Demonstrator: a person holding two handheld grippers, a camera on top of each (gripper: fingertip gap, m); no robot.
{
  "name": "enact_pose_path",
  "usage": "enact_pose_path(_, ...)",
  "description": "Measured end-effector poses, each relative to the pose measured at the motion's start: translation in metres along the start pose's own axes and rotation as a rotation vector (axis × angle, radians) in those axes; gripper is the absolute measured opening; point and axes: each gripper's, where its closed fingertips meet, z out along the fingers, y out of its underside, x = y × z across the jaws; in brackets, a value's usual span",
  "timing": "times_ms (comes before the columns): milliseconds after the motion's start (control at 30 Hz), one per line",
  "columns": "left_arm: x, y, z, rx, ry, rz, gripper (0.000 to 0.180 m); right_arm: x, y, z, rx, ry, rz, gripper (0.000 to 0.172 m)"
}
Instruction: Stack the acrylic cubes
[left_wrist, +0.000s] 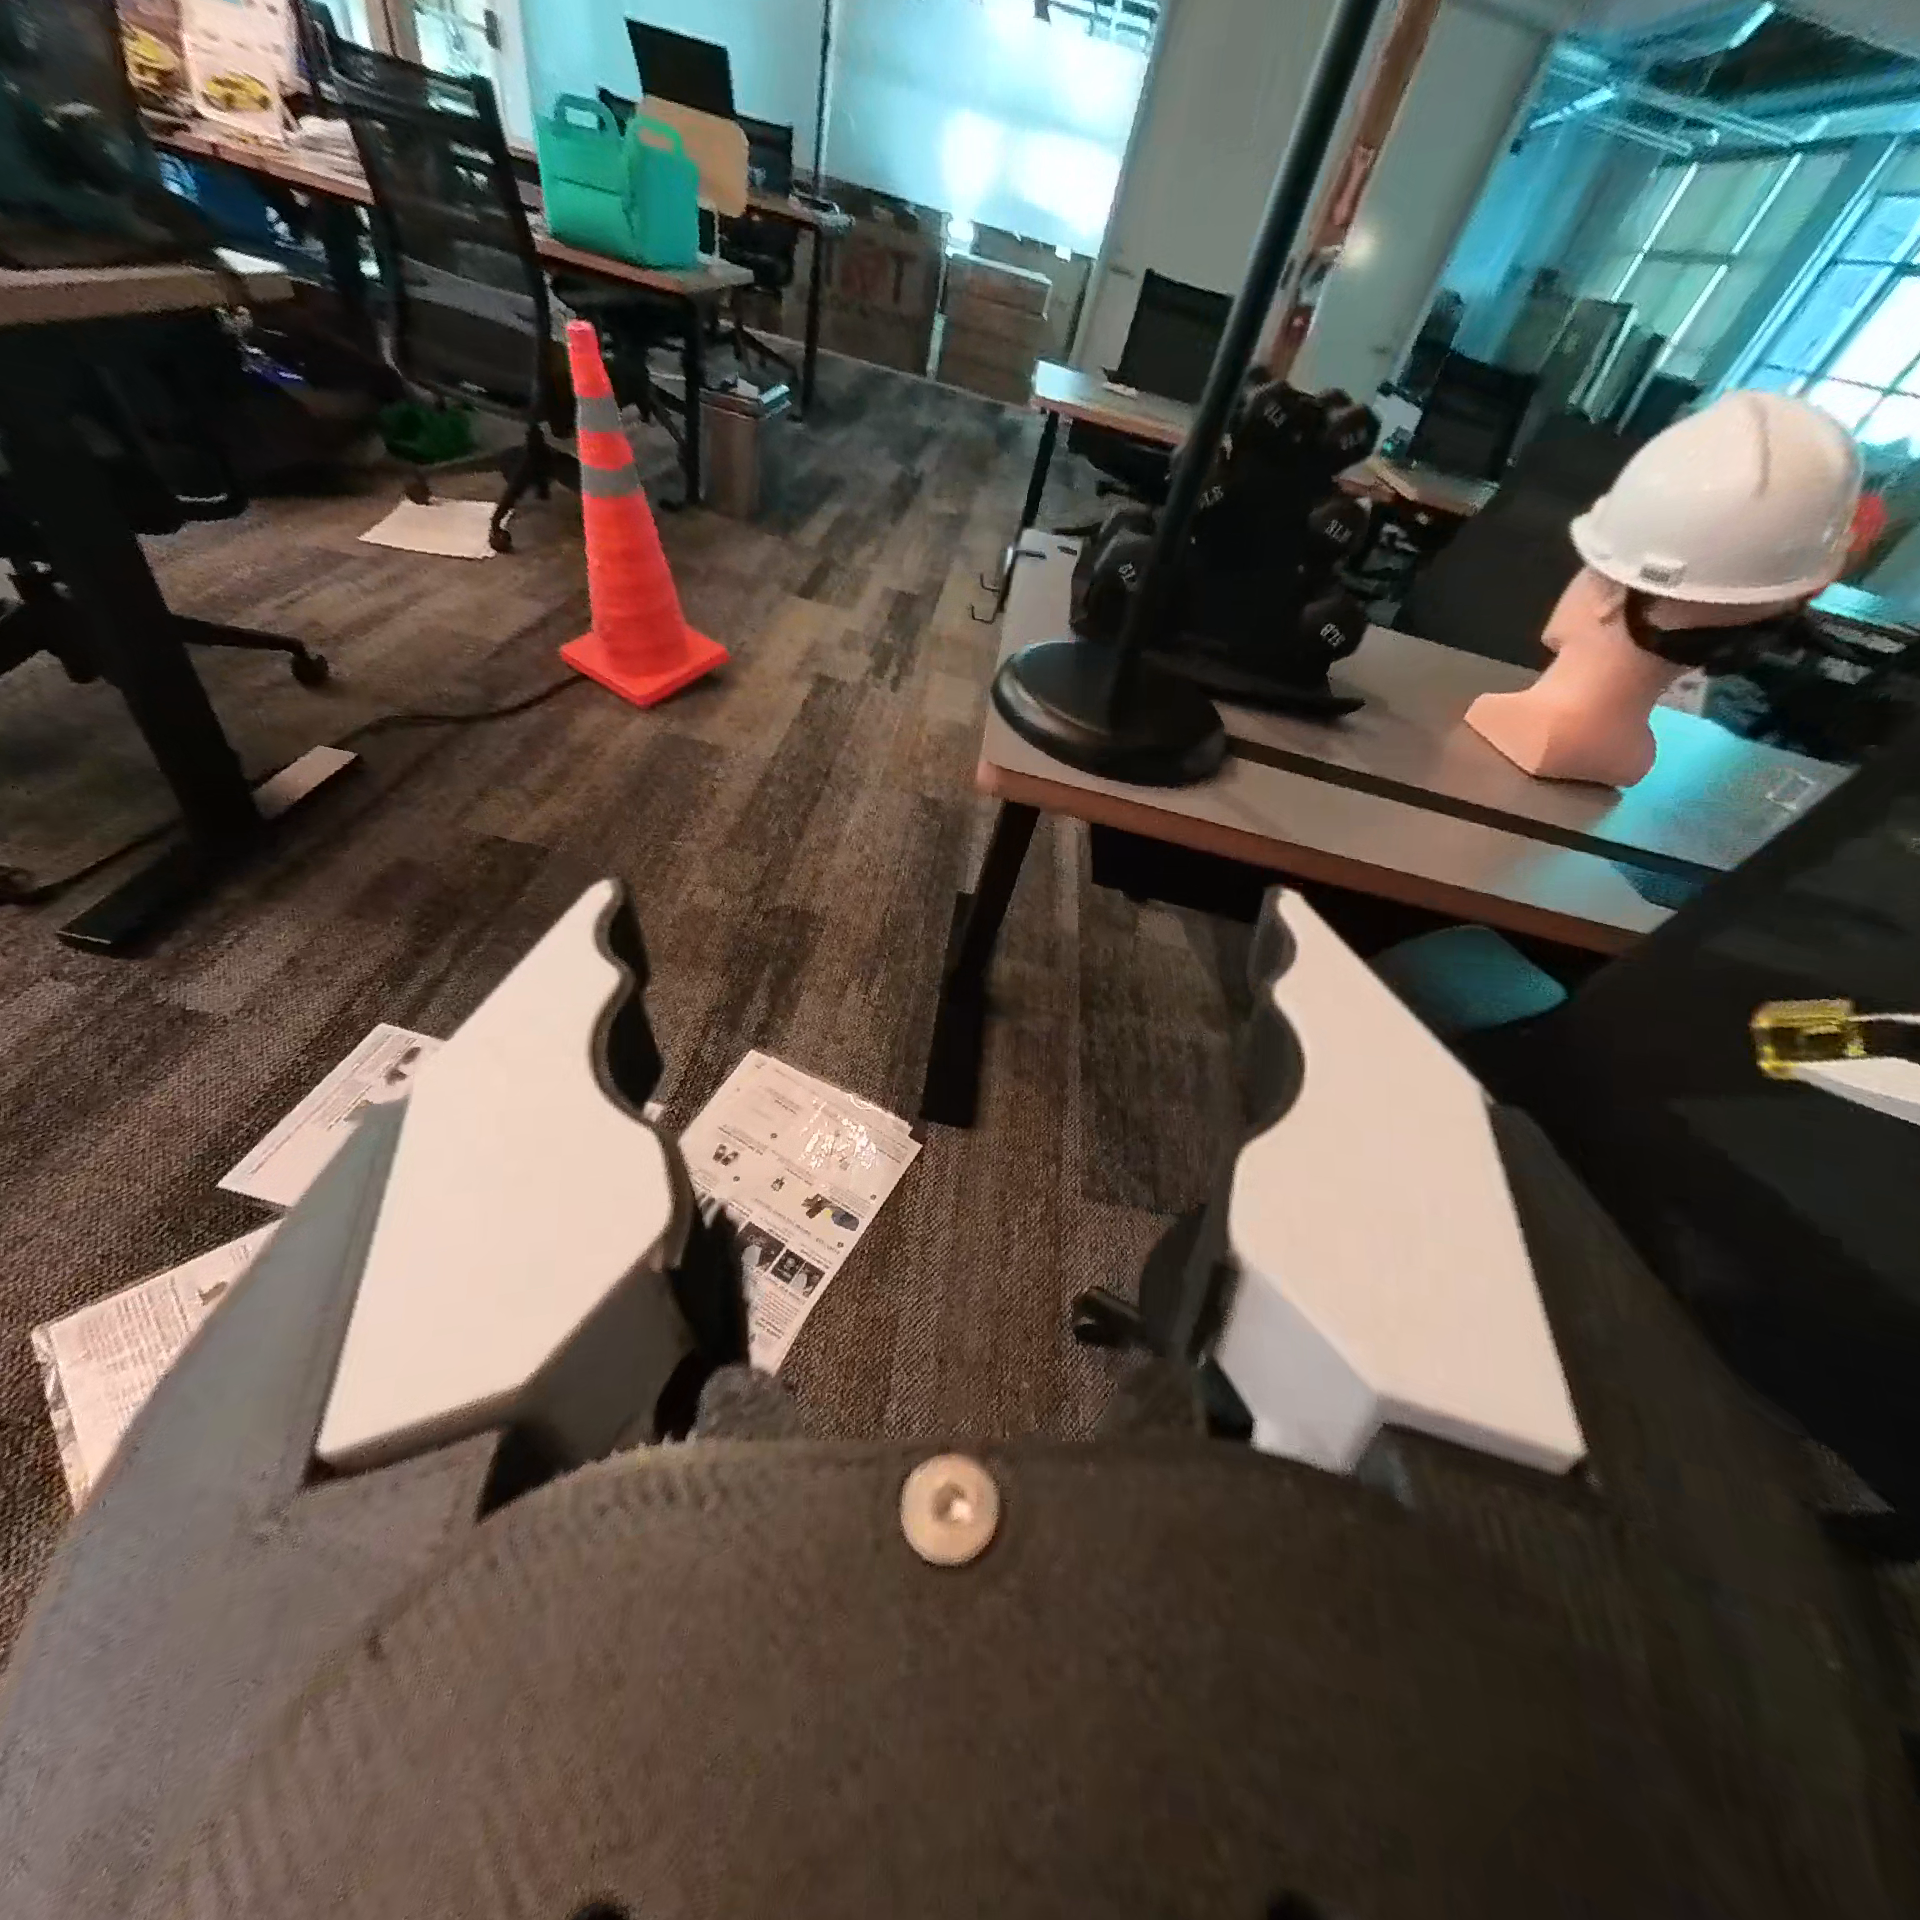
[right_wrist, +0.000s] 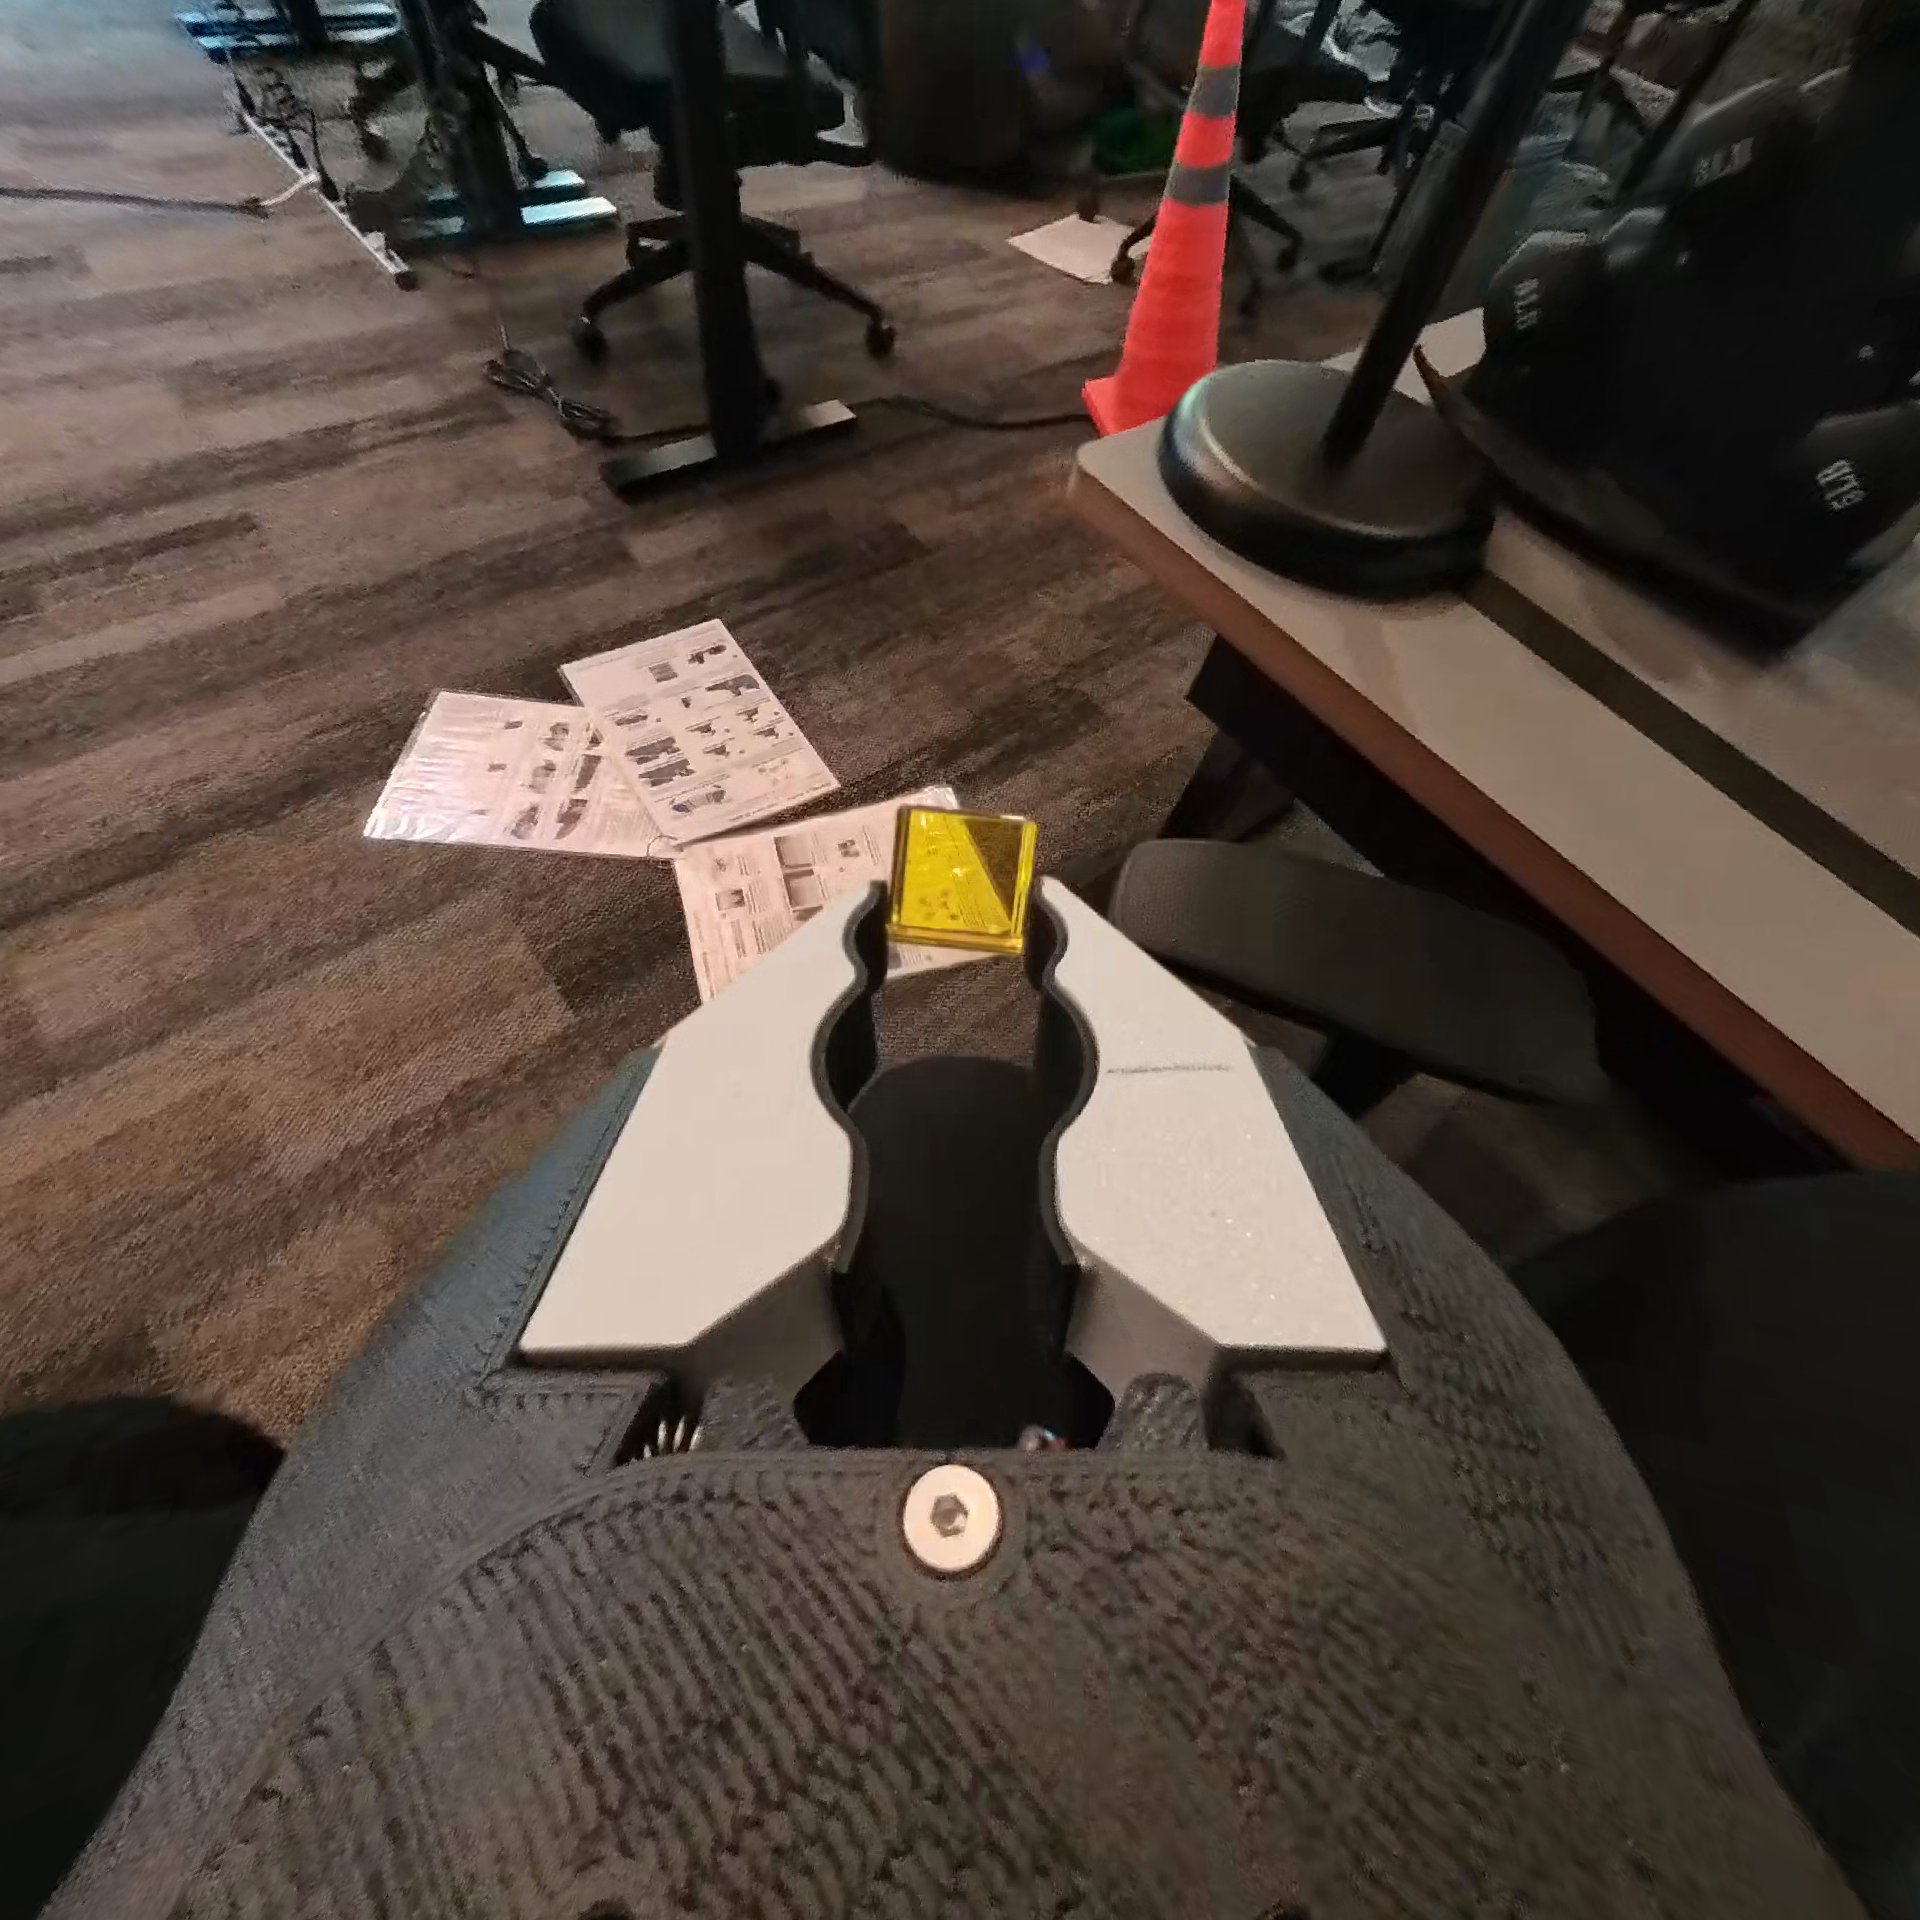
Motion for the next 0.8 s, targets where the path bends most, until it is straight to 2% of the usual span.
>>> enact_pose_path(167,-0.025,0.017,0.036,-0.086,0.145,-0.044,0.112,-0.021,-0.007,0.041,-0.072,0.057,0.061,0.026)
enact_pose_path(300,-0.016,0.035,0.084,-0.204,0.413,-0.015,0.113,-0.017,0.002,0.044,-0.102,0.252,0.151,0.026)
enact_pose_path(433,0.016,0.051,0.127,-0.297,0.650,0.073,0.114,-0.008,0.027,0.021,-0.168,0.435,0.215,0.025)
enact_pose_path(533,0.046,0.054,0.150,-0.288,0.771,0.035,0.113,-0.004,0.057,-0.005,-0.232,0.535,0.274,0.026)
enact_pose_path(700,0.103,0.081,0.162,-0.326,0.950,0.070,0.112,-0.015,0.126,-0.059,-0.328,0.663,0.428,0.025)
enact_pose_path(800,0.148,0.091,0.158,-0.339,1.067,0.055,0.113,-0.018,0.172,-0.077,-0.419,0.630,0.424,0.026)
